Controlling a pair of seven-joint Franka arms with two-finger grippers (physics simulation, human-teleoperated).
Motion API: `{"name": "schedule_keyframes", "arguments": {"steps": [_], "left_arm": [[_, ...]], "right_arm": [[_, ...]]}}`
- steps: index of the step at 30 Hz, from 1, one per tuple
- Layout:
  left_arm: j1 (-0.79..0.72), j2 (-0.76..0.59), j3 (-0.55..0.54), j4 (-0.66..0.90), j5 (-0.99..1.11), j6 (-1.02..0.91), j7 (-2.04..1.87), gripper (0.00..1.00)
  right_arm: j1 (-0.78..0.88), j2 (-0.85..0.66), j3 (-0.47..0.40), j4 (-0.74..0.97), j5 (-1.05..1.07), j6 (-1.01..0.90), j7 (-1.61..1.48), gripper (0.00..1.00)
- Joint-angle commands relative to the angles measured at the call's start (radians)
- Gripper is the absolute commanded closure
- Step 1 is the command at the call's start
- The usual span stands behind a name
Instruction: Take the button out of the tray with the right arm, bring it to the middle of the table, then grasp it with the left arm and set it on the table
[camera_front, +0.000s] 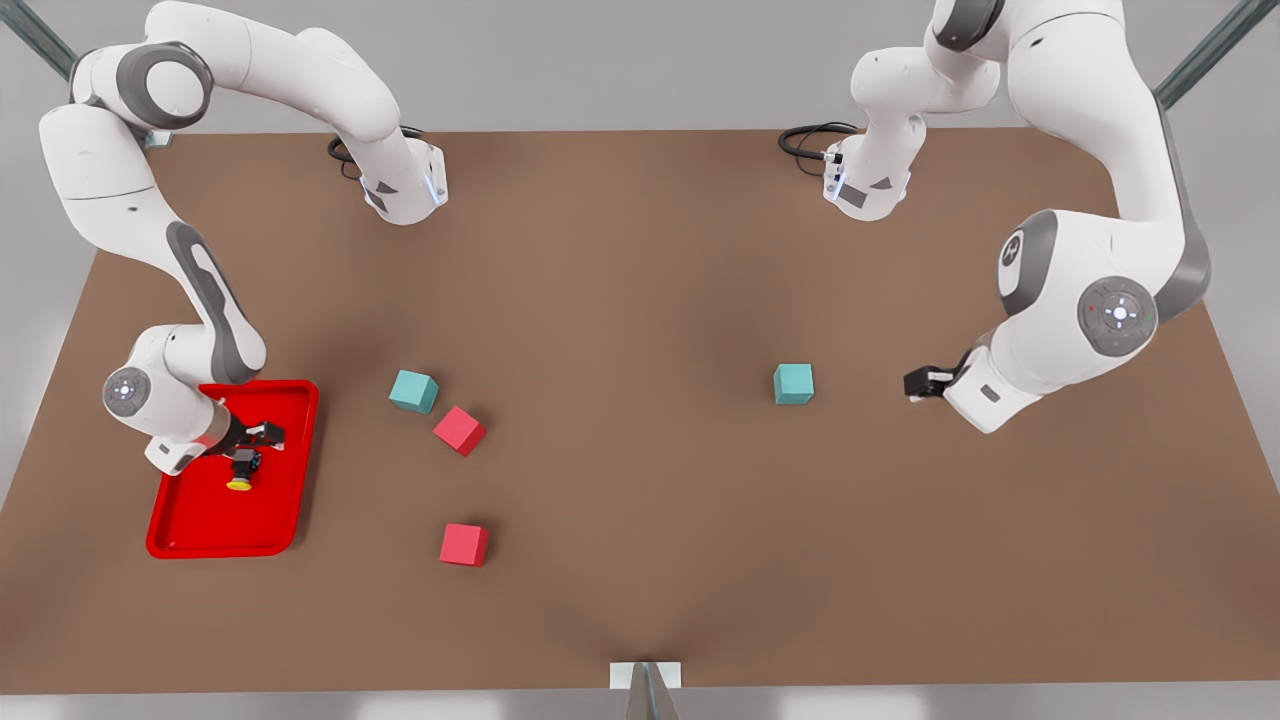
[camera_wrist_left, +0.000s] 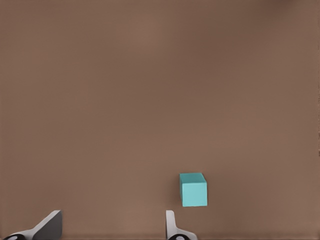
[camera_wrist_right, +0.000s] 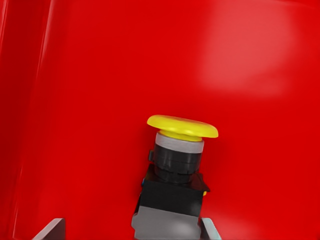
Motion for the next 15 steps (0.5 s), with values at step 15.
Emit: {"name": "schedule_keyframes", "arguments": {"steps": [15], "left_arm": [[-0.008,-0.004,-0.001,0.002,0.002,-0.015,0.003,0.00]], "right_arm": [[0.033,0.037,0.000,0.085,-0.020,-0.014,0.020,0.00]]}}
